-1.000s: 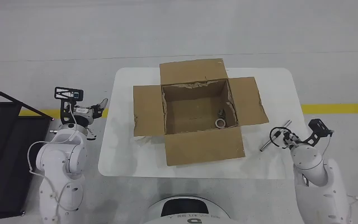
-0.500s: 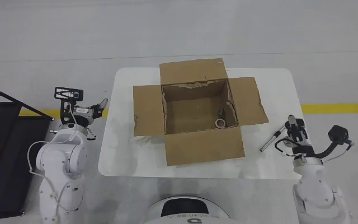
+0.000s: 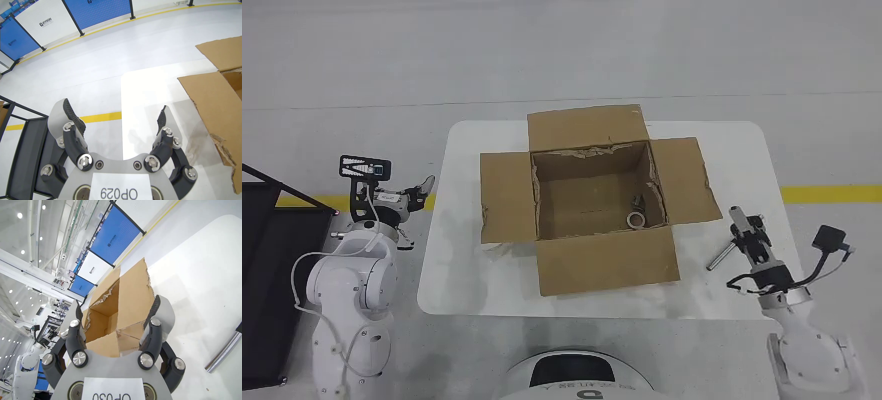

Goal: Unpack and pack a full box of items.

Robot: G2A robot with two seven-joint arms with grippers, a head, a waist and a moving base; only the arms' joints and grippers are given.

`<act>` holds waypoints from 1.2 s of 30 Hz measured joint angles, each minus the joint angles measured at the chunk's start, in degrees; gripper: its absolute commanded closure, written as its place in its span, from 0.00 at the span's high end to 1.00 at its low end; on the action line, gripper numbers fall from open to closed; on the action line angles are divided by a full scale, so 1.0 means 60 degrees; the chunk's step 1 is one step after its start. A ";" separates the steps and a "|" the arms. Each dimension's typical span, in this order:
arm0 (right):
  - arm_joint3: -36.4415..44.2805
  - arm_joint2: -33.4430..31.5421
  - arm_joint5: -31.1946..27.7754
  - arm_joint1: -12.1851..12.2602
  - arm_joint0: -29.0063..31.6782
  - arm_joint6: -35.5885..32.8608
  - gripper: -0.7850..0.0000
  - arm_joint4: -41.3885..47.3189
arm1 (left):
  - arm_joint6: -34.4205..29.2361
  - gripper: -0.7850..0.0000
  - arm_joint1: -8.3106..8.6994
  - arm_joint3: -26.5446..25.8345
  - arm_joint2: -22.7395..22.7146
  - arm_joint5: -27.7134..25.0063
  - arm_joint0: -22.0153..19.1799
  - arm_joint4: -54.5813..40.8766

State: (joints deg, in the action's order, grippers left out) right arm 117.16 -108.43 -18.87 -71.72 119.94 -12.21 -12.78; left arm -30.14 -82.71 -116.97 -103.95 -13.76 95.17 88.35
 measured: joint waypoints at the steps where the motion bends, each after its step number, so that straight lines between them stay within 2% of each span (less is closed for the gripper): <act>1: 0.0195 0.0036 -0.0034 0.0002 -0.0007 -0.0047 1.00 -0.0119 | 0.0000 1.00 0.0000 0.0000 0.0000 0.0000 0.0000 0.0000; 4: 0.1200 0.0358 -0.0010 -0.0006 0.0135 -0.0096 1.00 -0.1001 | 0.0000 1.00 0.0000 0.0000 0.0000 0.0000 0.0000 0.0000; 8: 0.2638 0.1385 0.0739 -0.0029 0.0169 -0.0322 1.00 -0.2697 | 0.0000 1.00 0.0000 0.0000 0.0000 0.0000 0.0000 0.0000; 10: 0.2933 0.1977 0.1182 -0.0040 0.0015 -0.0436 1.00 -0.3472 | 0.0000 1.00 0.0000 0.0000 0.0000 0.0000 0.0000 0.0000; 13: 0.2920 0.3153 0.1994 -0.0062 -0.0641 -0.0850 1.00 -0.4650 | 0.0000 1.00 0.0000 0.0000 0.0000 0.0000 0.0000 0.0000; 18: 0.2852 0.5099 0.4336 -0.0155 -0.2345 -0.2569 1.00 -0.6280 | 0.0000 1.00 0.0000 0.0000 0.0000 0.0000 0.0000 0.0000; 20: 0.2578 0.5800 0.5358 -0.0225 -0.3143 -0.3260 1.00 -0.6790 | 0.0000 1.00 0.0000 0.0000 0.0000 0.0000 0.0000 0.0000; 23: 0.2142 0.6560 0.6394 -0.0329 -0.4139 -0.3960 1.00 -0.7030 | 0.0000 1.00 0.0000 0.0000 0.0000 0.0000 0.0000 0.0000; 28: 0.1695 0.7026 0.7055 -0.0394 -0.4996 -0.4818 1.00 -0.7284 | 0.0000 1.00 0.0000 0.0000 0.0000 0.0000 0.0000 0.0000; 36: 0.1665 0.7030 0.7090 -0.0393 -0.5025 -0.4877 1.00 -0.7321 | 0.0000 1.00 0.0000 0.0000 0.0000 0.0000 0.0000 0.0000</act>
State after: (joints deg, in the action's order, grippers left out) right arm 127.15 -66.25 23.67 -74.08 89.79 -41.48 -56.70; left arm -30.14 -82.71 -116.97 -103.95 -13.76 95.17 88.35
